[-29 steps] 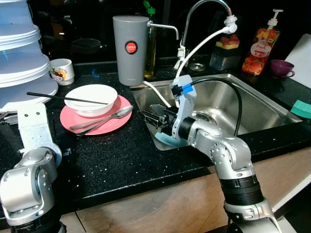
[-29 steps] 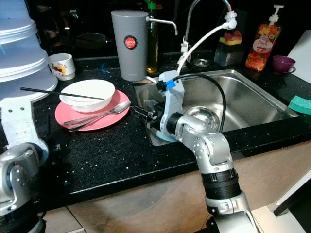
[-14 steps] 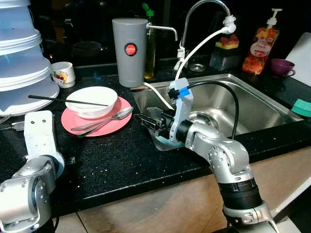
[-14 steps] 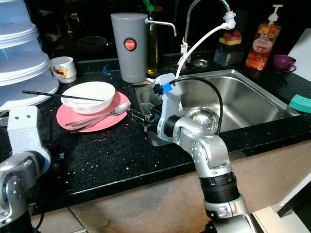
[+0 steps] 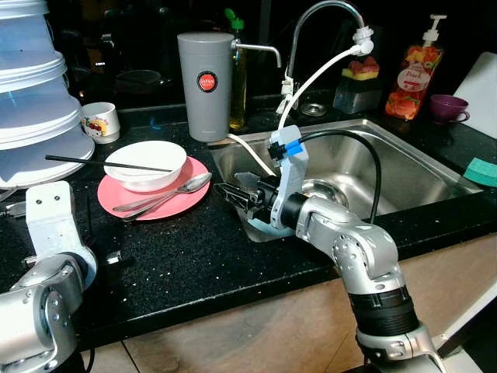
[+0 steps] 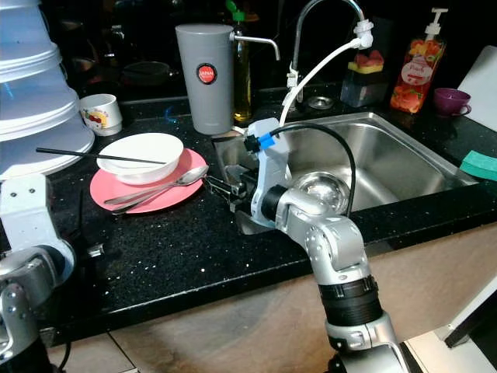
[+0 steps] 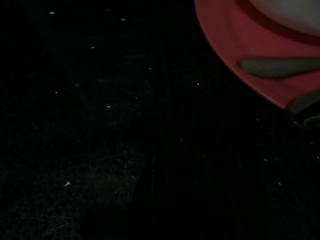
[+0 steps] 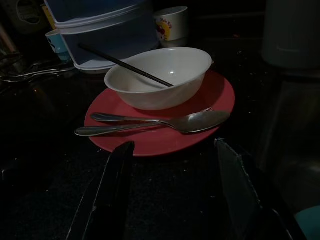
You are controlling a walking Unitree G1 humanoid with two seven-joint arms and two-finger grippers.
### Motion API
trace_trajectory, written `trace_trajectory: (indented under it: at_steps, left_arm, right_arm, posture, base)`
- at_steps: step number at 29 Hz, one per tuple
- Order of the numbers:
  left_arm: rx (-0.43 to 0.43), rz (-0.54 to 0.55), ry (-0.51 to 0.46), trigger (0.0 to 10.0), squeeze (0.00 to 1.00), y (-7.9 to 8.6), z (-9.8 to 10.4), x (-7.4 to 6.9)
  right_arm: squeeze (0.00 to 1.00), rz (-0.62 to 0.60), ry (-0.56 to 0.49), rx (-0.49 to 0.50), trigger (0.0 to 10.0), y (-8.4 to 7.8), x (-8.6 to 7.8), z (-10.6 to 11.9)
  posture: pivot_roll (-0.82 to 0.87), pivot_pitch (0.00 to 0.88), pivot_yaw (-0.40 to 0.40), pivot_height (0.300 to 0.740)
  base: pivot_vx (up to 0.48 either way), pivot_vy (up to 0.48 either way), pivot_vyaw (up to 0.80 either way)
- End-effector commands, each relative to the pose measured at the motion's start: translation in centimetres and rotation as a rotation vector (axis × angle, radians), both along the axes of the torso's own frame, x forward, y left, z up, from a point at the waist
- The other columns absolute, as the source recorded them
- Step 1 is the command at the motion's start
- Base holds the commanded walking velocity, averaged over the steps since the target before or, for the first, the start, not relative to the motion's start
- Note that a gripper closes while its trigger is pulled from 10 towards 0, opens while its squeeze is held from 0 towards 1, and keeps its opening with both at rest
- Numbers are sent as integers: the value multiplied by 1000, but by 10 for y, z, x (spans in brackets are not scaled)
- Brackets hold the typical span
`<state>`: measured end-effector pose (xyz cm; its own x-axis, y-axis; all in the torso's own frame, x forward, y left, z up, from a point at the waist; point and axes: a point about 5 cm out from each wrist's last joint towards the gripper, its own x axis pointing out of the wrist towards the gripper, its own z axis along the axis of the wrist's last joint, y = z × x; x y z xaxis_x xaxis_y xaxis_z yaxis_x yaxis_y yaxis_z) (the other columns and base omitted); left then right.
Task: Kitchen organization
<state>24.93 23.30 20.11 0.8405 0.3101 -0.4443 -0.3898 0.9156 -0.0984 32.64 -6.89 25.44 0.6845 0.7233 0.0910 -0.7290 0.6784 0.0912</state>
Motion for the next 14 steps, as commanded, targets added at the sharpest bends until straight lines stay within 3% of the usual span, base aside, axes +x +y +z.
trace_trajectory:
  at_steps: [1, 8, 14]
  left_arm:
    - [-40, 48, 100, 0, 0, 5, -18, -3]
    - [-51, 90, 76, 0, 0, 10, -15, -2]
    - [215, 142, -96, 0, 0, 21, 25, 5]
  right_arm:
    - [0, 19, -2, -3, 10000, 2, -4, 1]
    - [0, 21, 1, -3, 10000, 3, -4, 0]
    - [0, 21, 6, 16, 10000, 2, -3, 2]
  posture:
    - [6, 25, 18, 740]
    - [8, 26, 18, 740]
    - [7, 27, 17, 740]
  base:
    - [0, 0, 0]
    - [0, 0, 0]
    - [0, 0, 0]
